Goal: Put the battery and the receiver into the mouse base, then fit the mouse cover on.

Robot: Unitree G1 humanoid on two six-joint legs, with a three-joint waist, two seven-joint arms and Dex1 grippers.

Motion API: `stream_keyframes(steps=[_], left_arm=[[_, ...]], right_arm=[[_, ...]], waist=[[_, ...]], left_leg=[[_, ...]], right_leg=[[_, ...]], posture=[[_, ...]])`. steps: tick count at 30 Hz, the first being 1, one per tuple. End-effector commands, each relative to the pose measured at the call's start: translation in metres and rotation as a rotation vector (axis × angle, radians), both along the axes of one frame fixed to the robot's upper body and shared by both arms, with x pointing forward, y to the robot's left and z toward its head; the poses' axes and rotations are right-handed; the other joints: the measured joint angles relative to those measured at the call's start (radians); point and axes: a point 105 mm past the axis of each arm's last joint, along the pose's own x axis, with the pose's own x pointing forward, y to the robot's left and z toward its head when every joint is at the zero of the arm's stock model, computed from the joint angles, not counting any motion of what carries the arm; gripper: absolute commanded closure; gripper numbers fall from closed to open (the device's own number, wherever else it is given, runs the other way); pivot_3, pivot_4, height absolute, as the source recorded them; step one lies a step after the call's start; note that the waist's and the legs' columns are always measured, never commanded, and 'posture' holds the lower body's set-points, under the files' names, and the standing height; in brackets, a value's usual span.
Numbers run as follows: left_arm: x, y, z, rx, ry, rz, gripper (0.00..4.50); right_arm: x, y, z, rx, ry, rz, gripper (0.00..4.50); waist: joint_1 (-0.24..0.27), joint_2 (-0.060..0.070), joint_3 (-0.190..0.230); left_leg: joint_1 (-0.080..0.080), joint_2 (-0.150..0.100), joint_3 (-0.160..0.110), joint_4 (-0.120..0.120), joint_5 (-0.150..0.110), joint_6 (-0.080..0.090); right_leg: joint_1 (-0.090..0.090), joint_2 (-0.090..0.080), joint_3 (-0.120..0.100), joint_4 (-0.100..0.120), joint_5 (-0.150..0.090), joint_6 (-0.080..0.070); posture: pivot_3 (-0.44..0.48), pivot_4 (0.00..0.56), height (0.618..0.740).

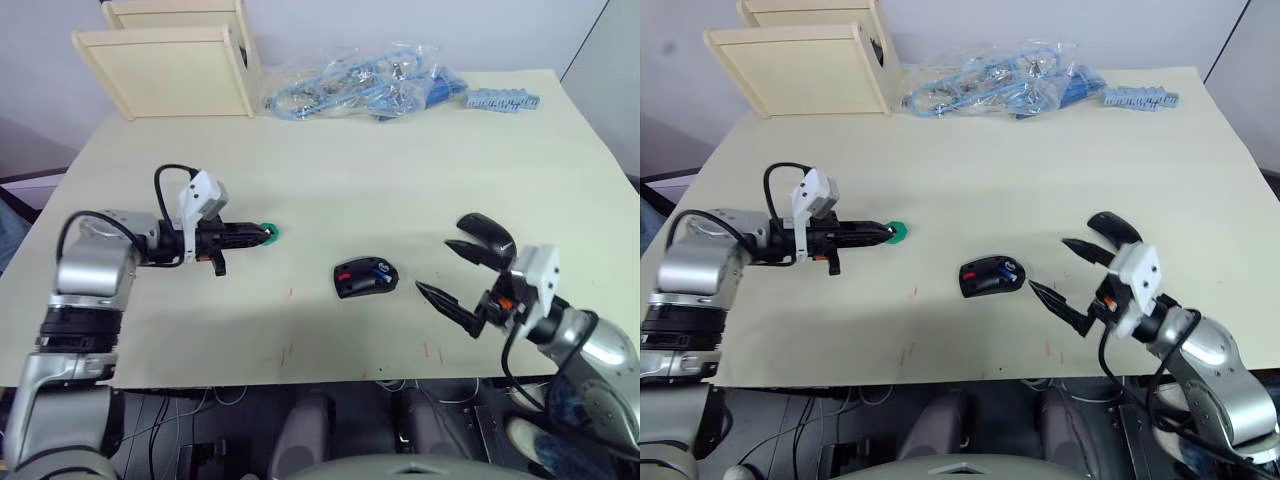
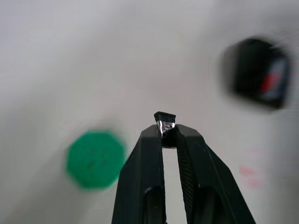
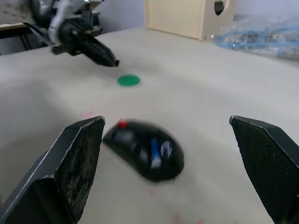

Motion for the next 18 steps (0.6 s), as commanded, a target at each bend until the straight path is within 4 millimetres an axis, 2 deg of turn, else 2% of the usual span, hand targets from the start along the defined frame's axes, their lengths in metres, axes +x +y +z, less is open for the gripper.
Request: stream_keyframes(steps=[1,4,8,12,18], left_arm=[[-0.01,-0.012,0.016,-0.007,-0.013,-0.073,4.46],[-0.014,-0.025,0.021,0.005,-0.025,-0.133,4.46],[-0.017,-0.049,0.031,-0.004,-0.052,-0.221,4.46],[-0.018,-0.072,0.04,-0.011,-0.095,-0.298,4.46],[-0.025,-0.095,0.045,-0.006,-0.117,-0.4,4.46]], right_arm=[[0.001,0.007,0.01,-0.006,0.063,0.002,0.0],[0.005,0.014,0.014,0.012,0.192,0.072,0.0],[0.022,0.028,0.025,0.051,0.341,0.109,0.0],[0.026,0.044,0.034,0.043,0.444,0.194,0.0],[0.034,0.061,0.053,0.082,0.539,0.27,0.0]], waist=[[0.002,0.0,0.0],[0.0,0.0,0.0],[-0.003,0.0,0.0],[-0.002,0.0,0.0],[-0.005,0.0,0.0]], left_leg=[[0.0,0.0,0.0,0.0,0.0,0.0],[-0.001,0.0,0.001,0.0,0.0,0.0],[-0.001,0.0,0.001,0.001,0.0,0.0],[-0.002,0.0,0.001,0.0,0.0,0.0],[-0.015,0.0,0.001,0.003,0.0,0.0]], right_leg=[[0.0,0.0,-0.001,0.0,0.0,0.0],[0.0,0.0,0.0,0.0,0.0,0.0],[-0.001,0.0,0.0,0.0,0.001,-0.001],[-0.001,0.001,-0.001,-0.001,0.001,-0.001],[-0.012,0.0,-0.001,0.0,0.001,-0.001]], posture=[[0.0,0.15,0.74],[0.0,0.15,0.74],[0.0,0.15,0.74],[0.0,0.15,0.74],[0.0,0.15,0.74]])
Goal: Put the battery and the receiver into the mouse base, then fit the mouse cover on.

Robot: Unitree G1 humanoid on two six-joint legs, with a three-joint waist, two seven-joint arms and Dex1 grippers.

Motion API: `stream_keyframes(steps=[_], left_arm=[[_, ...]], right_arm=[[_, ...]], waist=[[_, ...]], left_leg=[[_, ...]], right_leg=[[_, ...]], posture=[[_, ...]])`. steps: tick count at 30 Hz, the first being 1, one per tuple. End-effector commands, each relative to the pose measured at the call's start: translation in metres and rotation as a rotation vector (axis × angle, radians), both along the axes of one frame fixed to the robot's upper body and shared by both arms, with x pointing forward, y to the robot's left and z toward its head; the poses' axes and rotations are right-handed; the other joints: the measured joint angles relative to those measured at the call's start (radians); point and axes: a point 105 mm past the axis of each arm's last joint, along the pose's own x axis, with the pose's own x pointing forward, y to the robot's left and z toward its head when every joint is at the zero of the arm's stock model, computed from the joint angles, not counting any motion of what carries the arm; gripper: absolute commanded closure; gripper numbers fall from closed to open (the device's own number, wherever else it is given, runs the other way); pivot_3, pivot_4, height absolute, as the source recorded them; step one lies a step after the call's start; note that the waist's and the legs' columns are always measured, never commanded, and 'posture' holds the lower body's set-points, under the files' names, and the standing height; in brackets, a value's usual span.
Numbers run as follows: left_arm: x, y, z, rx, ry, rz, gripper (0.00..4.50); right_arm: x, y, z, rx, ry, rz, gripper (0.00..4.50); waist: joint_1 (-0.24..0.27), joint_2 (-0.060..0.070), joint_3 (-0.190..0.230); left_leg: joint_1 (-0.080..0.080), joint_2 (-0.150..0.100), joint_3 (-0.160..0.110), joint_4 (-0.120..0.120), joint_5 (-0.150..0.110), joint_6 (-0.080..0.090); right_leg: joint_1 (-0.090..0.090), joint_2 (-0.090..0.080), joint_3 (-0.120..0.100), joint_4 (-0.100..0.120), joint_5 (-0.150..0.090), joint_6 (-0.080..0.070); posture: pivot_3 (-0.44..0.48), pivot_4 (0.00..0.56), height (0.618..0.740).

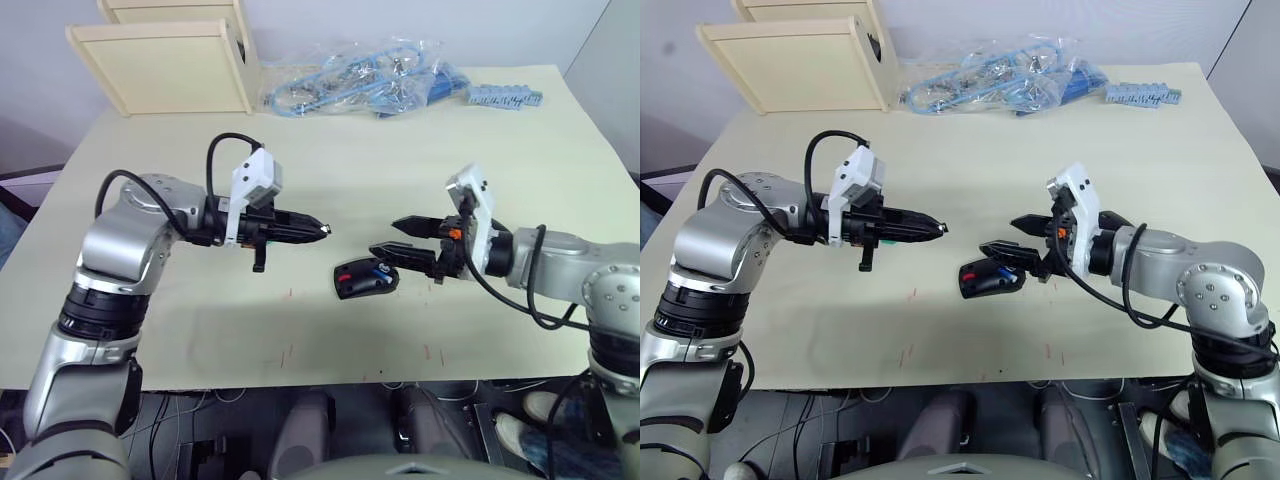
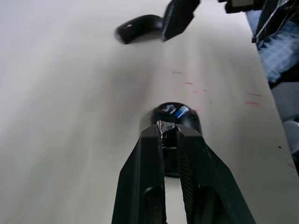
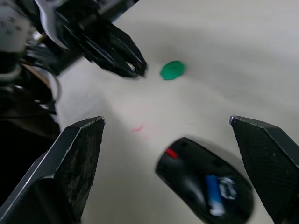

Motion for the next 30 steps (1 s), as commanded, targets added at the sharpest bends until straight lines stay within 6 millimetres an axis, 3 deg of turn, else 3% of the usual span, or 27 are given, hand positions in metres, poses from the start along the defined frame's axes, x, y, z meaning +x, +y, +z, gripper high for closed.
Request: stream_keyframes(steps=[1,2,5,13,16,18,30], left_arm=[[-0.008,-0.015,0.014,-0.001,-0.061,-0.092,4.46],[-0.008,-0.017,0.014,0.002,-0.058,-0.1,4.46],[-0.009,-0.021,0.015,0.0,-0.067,-0.127,4.5],[-0.012,-0.023,0.017,0.003,-0.094,-0.154,4.5],[-0.013,-0.023,0.016,0.004,-0.099,-0.158,4.5],[-0.013,-0.024,0.016,0.003,-0.102,-0.159,4.5],[-0.015,-0.028,0.015,0.001,-0.112,-0.176,4.5]], right_arm=[[-0.002,0.01,0.015,0.027,0.02,0.066,0.0],[-0.003,0.012,0.016,0.026,0.032,0.08,0.0],[-0.002,0.017,0.017,0.03,0.068,0.107,0.79],[0.0,0.024,0.018,0.043,0.154,0.142,0.79],[0.0,0.025,0.019,0.063,0.177,0.147,1.6],[0.001,0.026,0.018,0.057,0.183,0.147,2.62],[0.005,0.028,0.015,0.06,0.21,0.138,2.62]], waist=[[0.0,0.0,0.0],[0.0,0.0,0.0],[0.0,0.0,0.0],[-0.002,0.0,0.0],[-0.004,0.0,0.0],[-0.006,0.0,0.0],[-0.019,0.0,0.0]], left_leg=[[0.0,0.0,0.0,0.0,0.0,0.0],[0.0,0.0,0.001,0.0,0.0,0.0],[0.0,0.0,0.001,0.0,0.0,0.0],[0.0,0.0,0.002,0.002,0.0,0.0],[0.0,0.0,0.001,0.002,0.0,0.0],[0.0,0.0,0.001,0.002,0.0,0.0],[0.0,0.0,0.001,0.005,0.0,0.0]], right_leg=[[0.0,0.0,0.0,0.0,0.0,0.0],[0.0,0.0,0.0,0.0,0.0,0.0],[0.0,0.0,-0.001,0.0,0.0,0.0],[0.0,0.0,-0.001,0.002,0.0,0.0],[0.0,0.0,-0.001,0.003,0.0,0.0],[0.0,0.0,-0.001,0.003,0.0,0.0],[0.0,0.0,-0.001,0.006,0.0,0.0]], posture=[[0.0,0.15,0.74],[0.0,0.15,0.74],[0.0,0.15,0.74],[0.0,0.15,0.74],[0.0,0.15,0.74],[0.0,0.15,0.74],[0.0,0.15,0.74]])
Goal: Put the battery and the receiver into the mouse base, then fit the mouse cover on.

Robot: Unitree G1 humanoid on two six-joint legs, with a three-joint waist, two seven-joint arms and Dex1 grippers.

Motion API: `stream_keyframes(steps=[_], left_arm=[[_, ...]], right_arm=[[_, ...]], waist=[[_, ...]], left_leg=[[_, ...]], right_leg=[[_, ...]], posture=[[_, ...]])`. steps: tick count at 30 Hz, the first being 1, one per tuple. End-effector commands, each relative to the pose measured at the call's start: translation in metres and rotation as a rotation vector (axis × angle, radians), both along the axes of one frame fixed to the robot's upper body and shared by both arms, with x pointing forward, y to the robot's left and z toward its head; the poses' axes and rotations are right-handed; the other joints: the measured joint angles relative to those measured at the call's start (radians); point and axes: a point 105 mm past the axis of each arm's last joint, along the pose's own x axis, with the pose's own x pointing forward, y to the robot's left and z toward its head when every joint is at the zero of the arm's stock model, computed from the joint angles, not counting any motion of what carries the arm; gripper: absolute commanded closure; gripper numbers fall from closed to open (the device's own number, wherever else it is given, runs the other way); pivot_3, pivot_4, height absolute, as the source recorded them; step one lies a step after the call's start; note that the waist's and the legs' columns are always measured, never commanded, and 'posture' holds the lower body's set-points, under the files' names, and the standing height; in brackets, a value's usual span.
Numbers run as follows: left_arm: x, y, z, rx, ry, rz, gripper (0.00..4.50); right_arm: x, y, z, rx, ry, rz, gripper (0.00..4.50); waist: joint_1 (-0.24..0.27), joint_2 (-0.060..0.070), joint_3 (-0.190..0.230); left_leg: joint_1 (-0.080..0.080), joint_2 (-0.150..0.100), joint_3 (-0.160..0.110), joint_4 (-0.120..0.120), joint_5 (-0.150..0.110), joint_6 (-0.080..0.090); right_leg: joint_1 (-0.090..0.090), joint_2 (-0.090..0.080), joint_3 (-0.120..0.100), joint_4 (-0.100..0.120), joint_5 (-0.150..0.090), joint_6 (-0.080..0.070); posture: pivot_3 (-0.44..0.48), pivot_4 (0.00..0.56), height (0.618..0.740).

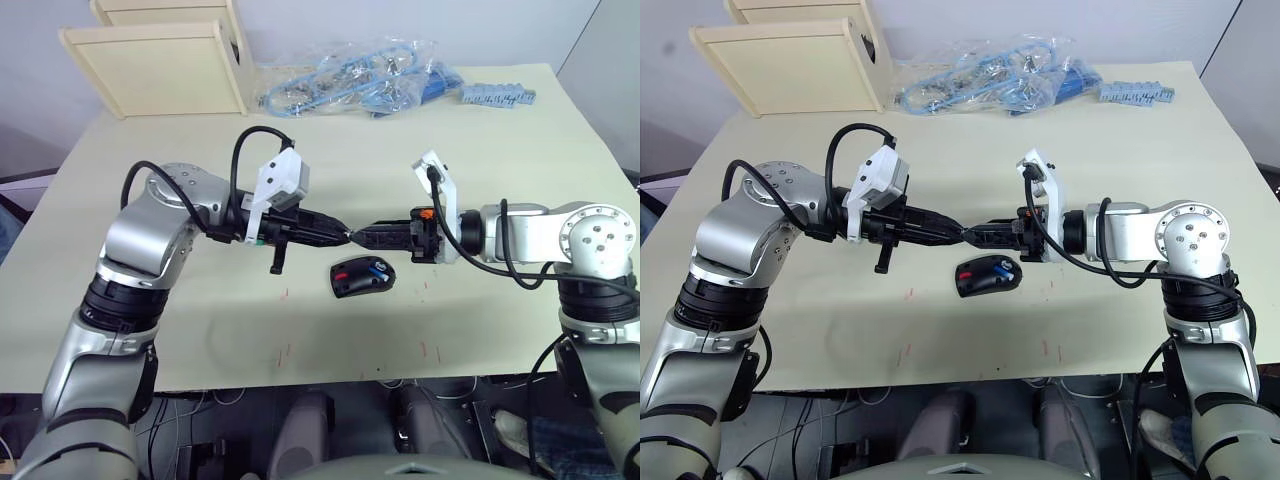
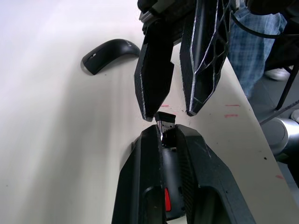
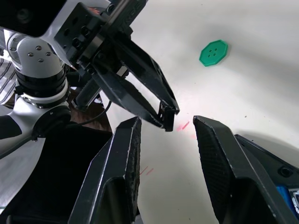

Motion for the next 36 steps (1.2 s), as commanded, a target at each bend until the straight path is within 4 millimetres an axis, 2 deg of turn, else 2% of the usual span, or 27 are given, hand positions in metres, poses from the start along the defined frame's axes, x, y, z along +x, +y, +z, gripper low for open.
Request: stream_keyframes(steps=[1,14,15,16,19,20,30,36], left_arm=[[-0.006,-0.004,0.007,-0.006,-0.043,-0.036,4.5],[-0.005,-0.009,0.009,-0.016,-0.049,-0.036,4.5],[-0.005,-0.01,0.009,-0.018,-0.05,-0.038,4.5],[-0.006,-0.011,0.009,-0.018,-0.051,-0.041,4.5],[-0.007,-0.012,0.009,-0.02,-0.052,-0.044,4.5],[-0.008,-0.012,0.009,-0.02,-0.052,-0.044,4.5],[-0.007,-0.013,0.009,-0.031,-0.048,-0.044,4.5],[-0.003,-0.003,0.007,-0.075,-0.025,0.029,1.75]], right_arm=[[-0.003,0.003,0.012,0.03,-0.03,0.023,2.62],[-0.003,0.004,0.013,0.039,-0.015,0.027,2.62],[-0.004,0.004,0.012,0.038,-0.014,0.027,3.04],[-0.004,0.004,0.012,0.039,-0.011,0.028,3.13],[-0.006,0.005,0.011,0.039,-0.005,0.032,4.23],[-0.006,0.005,0.011,0.039,-0.005,0.033,4.4],[-0.006,0.004,0.01,0.034,0.0,0.039,4.4],[-0.005,-0.002,0.009,0.018,0.003,0.028,4.5]], waist=[[0.0,0.0,0.0],[0.0,0.0,0.0],[0.0,0.0,0.0],[0.0,0.0,0.0],[0.0,0.0,0.0],[0.0,0.0,0.0],[0.0,0.0,0.0],[-0.001,0.0,0.0]], left_leg=[[0.0,0.0,0.0,0.0,0.0,0.0],[0.0,0.0,0.0,0.001,0.0,0.0],[0.0,0.0,0.0,0.001,0.0,0.0],[0.0,0.0,0.0,0.001,0.0,0.0],[0.0,0.0,-0.001,0.001,0.0,0.0],[0.0,0.0,-0.001,0.001,0.0,0.0],[0.0,0.0,0.0,0.001,0.0,0.0],[0.0,0.0,-0.001,0.001,0.0,0.0]], right_leg=[[0.0,0.0,0.0,0.0,0.0,0.0],[0.0,0.0,0.0,0.001,0.0,0.0],[0.0,0.0,0.0,0.001,0.0,0.0],[0.0,0.0,0.0,0.001,0.0,0.0],[0.0,0.0,0.0,0.001,0.0,0.0],[0.0,0.0,0.0,0.001,0.0,0.0],[0.0,0.0,0.0,0.001,0.0,0.0],[0.0,0.0,0.0,0.001,0.0,0.0]], posture=[[0.0,0.15,0.74],[0.0,0.15,0.74],[0.0,0.15,0.74],[0.0,0.15,0.74],[0.0,0.15,0.74],[0.0,0.15,0.74],[0.0,0.15,0.74],[0.0,0.15,0.74]])
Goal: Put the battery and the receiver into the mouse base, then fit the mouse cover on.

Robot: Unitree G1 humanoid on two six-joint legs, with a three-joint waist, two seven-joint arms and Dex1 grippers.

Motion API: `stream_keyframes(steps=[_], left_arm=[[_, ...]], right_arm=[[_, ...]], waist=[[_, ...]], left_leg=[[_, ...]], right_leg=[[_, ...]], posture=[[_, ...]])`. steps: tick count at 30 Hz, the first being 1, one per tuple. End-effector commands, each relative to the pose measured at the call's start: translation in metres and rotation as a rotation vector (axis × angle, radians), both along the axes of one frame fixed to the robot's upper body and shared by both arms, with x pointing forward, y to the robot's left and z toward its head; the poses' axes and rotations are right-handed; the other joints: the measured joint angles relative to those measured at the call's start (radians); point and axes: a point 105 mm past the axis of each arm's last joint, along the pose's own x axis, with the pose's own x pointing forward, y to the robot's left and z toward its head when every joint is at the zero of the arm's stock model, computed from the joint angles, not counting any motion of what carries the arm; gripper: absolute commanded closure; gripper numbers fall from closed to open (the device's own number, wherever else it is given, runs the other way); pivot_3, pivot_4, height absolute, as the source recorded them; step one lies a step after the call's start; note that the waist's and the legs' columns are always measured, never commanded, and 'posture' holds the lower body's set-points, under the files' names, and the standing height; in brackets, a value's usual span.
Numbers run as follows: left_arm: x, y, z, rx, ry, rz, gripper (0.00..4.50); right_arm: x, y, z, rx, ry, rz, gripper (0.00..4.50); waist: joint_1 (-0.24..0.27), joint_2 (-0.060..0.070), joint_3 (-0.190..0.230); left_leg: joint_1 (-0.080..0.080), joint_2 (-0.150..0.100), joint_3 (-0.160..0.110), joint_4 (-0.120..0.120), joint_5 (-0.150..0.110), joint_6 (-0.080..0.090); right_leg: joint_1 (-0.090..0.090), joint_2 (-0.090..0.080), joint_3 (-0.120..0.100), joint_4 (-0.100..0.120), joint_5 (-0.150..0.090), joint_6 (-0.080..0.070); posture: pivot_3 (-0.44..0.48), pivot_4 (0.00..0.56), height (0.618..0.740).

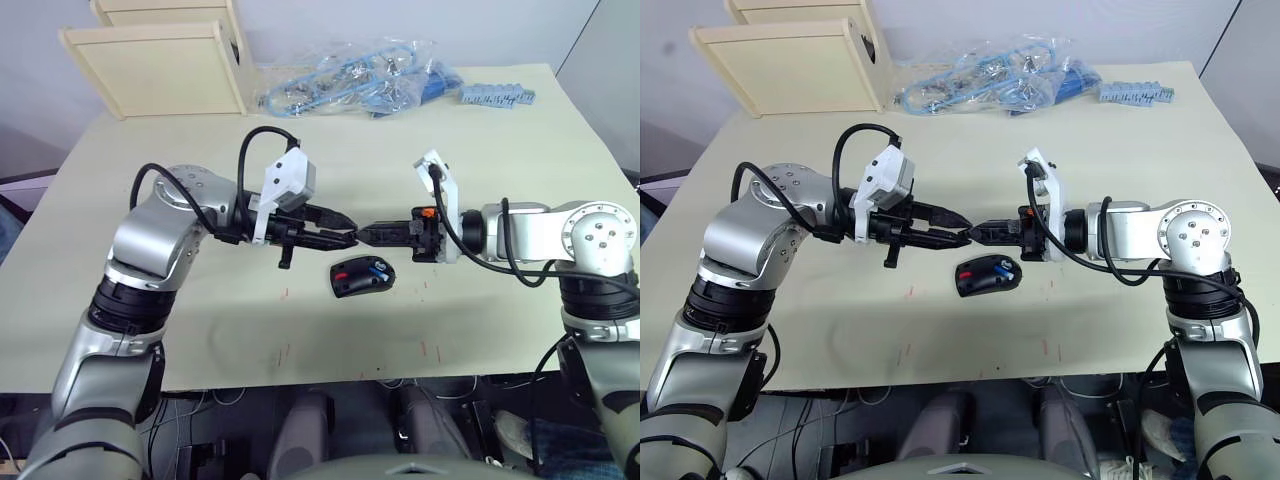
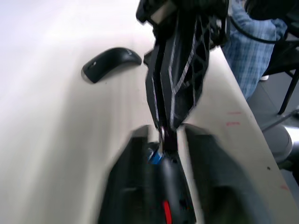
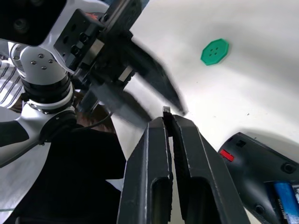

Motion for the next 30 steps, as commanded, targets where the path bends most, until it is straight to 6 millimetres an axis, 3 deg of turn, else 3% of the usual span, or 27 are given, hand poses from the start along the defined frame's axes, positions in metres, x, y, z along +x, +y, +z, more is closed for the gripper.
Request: stream_keyframes(steps=[1,4,17,21,30], left_arm=[[-0.004,0.006,0.01,-0.038,-0.023,0.025,1.16],[-0.006,0.013,0.007,-0.05,-0.002,0.069,0.05],[-0.028,0.031,-0.014,-0.138,0.063,0.198,0.05],[-0.034,0.042,-0.034,-0.138,0.069,0.21,0.05],[-0.026,0.044,-0.062,-0.111,0.068,0.207,0.05]], right_arm=[[-0.004,-0.003,0.009,0.013,-0.028,0.016,4.5],[-0.004,-0.01,0.009,0.005,-0.031,0.003,4.5],[-0.006,-0.052,0.01,-0.183,-0.076,-0.06,4.5],[-0.007,-0.067,0.019,-0.223,-0.101,-0.079,4.5],[-0.019,-0.084,0.023,-0.276,-0.128,-0.115,4.5]], waist=[[0.0,0.0,0.0],[-0.001,0.0,0.0],[0.003,0.0,0.0],[0.002,0.001,0.001],[0.023,0.001,0.001]], left_leg=[[0.0,0.0,0.0,0.0,0.0,0.0],[0.0,0.0,-0.001,0.0,0.0,0.0],[0.0,0.0,-0.001,0.0,0.0,0.0],[0.0,0.0,0.0,0.0,0.0,0.0],[-0.001,0.001,0.002,0.0,0.0,0.0]], right_leg=[[0.0,0.0,0.0,0.0,0.0,0.0],[0.0,0.0,0.0,0.0,0.0,0.0],[0.0,0.0,0.0,-0.001,0.0,0.0],[0.0,0.0,0.001,-0.001,0.0,0.0],[0.0,0.0,0.0,-0.002,0.0,0.0]], posture=[[0.0,0.15,0.74],[0.0,0.15,0.74],[0.0,0.15,0.74],[0.0,0.15,0.74],[0.0,0.15,0.74]])
